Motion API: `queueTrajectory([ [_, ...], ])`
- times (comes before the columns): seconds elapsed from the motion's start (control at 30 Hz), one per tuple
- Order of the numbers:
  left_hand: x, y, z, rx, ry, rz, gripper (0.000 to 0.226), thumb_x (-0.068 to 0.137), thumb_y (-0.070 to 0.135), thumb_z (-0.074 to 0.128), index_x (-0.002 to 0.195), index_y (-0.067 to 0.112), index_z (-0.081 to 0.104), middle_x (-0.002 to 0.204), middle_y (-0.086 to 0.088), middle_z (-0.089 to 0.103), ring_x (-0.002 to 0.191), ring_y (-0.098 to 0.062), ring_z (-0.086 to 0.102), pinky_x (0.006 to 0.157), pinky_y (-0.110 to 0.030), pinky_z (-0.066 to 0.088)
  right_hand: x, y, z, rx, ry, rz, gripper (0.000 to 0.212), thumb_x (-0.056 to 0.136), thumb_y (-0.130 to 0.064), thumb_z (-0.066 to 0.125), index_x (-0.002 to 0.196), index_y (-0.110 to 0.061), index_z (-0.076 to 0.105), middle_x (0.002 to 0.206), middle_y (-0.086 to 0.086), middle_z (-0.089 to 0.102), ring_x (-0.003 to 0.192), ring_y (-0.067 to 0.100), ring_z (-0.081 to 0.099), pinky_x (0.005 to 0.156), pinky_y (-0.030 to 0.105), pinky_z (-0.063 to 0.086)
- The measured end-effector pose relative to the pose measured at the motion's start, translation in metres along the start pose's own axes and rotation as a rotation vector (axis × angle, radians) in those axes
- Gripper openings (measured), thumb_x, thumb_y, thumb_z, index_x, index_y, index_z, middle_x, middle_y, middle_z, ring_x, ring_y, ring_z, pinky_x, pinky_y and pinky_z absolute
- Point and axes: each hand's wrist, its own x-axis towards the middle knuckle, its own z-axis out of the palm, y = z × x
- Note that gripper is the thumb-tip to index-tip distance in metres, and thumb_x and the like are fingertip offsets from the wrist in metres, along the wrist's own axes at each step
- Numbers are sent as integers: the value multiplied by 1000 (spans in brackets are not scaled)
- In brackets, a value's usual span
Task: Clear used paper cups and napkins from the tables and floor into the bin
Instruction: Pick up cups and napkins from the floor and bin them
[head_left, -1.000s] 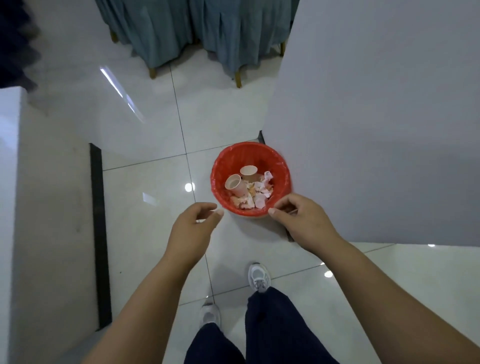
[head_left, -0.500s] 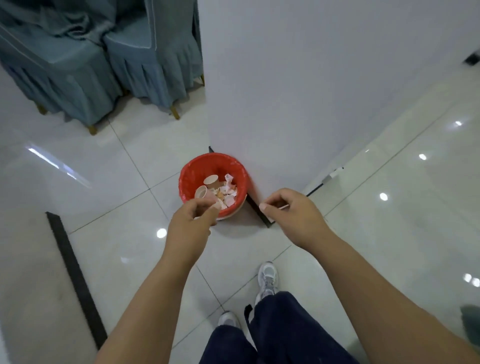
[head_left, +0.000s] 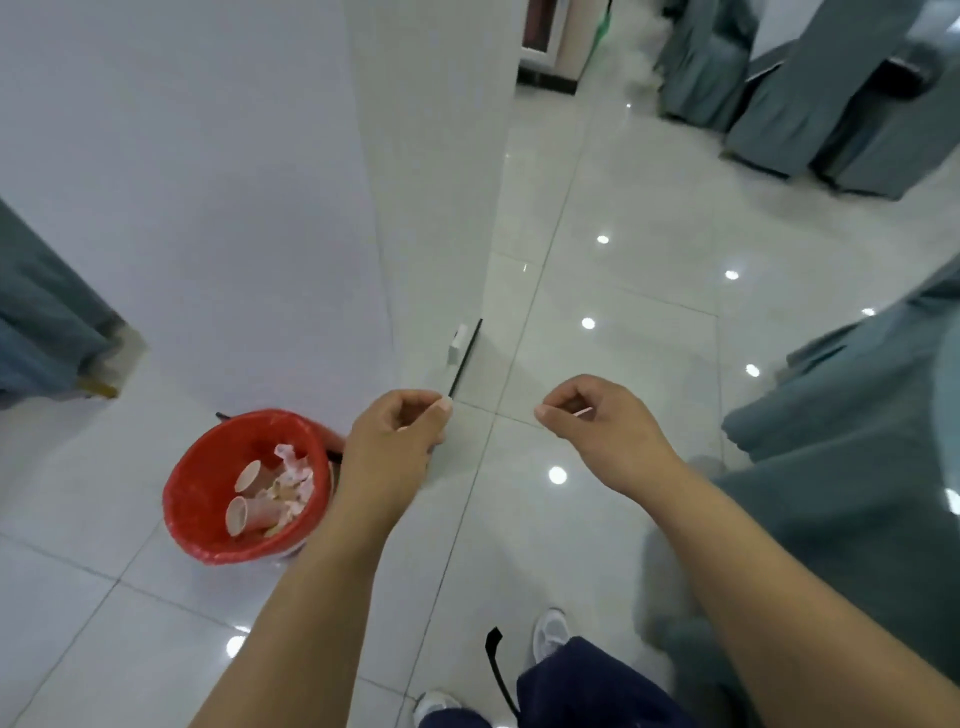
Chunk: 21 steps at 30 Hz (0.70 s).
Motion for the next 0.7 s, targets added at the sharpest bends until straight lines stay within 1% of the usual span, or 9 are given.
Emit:
queueTrajectory([
  [0.07, 10, 12, 29, 25, -57, 29, 5, 88, 26, 63, 91, 23, 65, 95, -1, 70, 87, -17, 68, 83, -39, 53, 3, 14, -27, 15, 74, 26, 13, 84, -35, 66, 84, -23, 64, 85, -8, 64, 75, 9, 59, 61, 19, 41],
  [0.17, 22, 31, 71, 60, -151, 80, 4, 87, 26, 63, 89, 24, 65, 91, 1, 70, 86, -18, 68, 79, -36, 52, 8, 32, -68, 56, 170, 60, 13, 84, -36, 67, 82, -24, 64, 83, -9, 64, 73, 9, 58, 60, 20, 43],
  [0.23, 30, 46, 103, 81, -208, 120, 3, 87, 27, 63, 87, 24, 66, 89, -1, 70, 83, -16, 67, 75, -33, 51, 13, 44, -98, 72, 231, 67, 13, 84, -37, 67, 82, -24, 64, 83, -9, 65, 74, 10, 59, 64, 21, 43],
  [0.3, 37, 64, 137, 106, -250, 168, 5, 86, 29, 64, 86, 24, 66, 88, -2, 70, 82, -15, 67, 73, -33, 51, 22, 57, -131, 95, 291, 67, 12, 84, -36, 66, 83, -24, 64, 84, -9, 65, 79, 12, 61, 69, 25, 49],
  [0.4, 48, 92, 194, 138, -308, 232, 9, 86, 30, 65, 91, 23, 66, 91, -1, 71, 84, -15, 68, 75, -33, 53, 40, 74, -185, 130, 364, 66, 13, 86, -34, 64, 87, -22, 65, 87, -7, 65, 86, 14, 63, 76, 29, 53],
  [0.47, 58, 110, 231, 146, -344, 260, 11, 86, 28, 64, 94, 21, 66, 93, -2, 70, 85, -16, 69, 77, -33, 54, 55, 85, -218, 163, 412, 65, 13, 86, -33, 64, 89, -20, 65, 88, -6, 65, 87, 15, 63, 78, 31, 53],
  [0.6, 80, 143, 307, 163, -418, 308, 9, 86, 28, 65, 92, 22, 67, 93, -2, 71, 86, -18, 69, 76, -34, 53, 82, 106, -281, 236, 502, 80, 11, 84, -34, 66, 86, -23, 66, 85, -6, 67, 85, 17, 65, 82, 40, 55],
  [0.7, 93, 167, 363, 146, -491, 335, 9, 86, 28, 64, 92, 21, 67, 93, -1, 71, 85, -16, 69, 78, -34, 54, 100, 117, -325, 246, 566, 89, 12, 85, -34, 66, 87, -22, 66, 86, -2, 68, 85, 17, 65, 82, 39, 56],
])
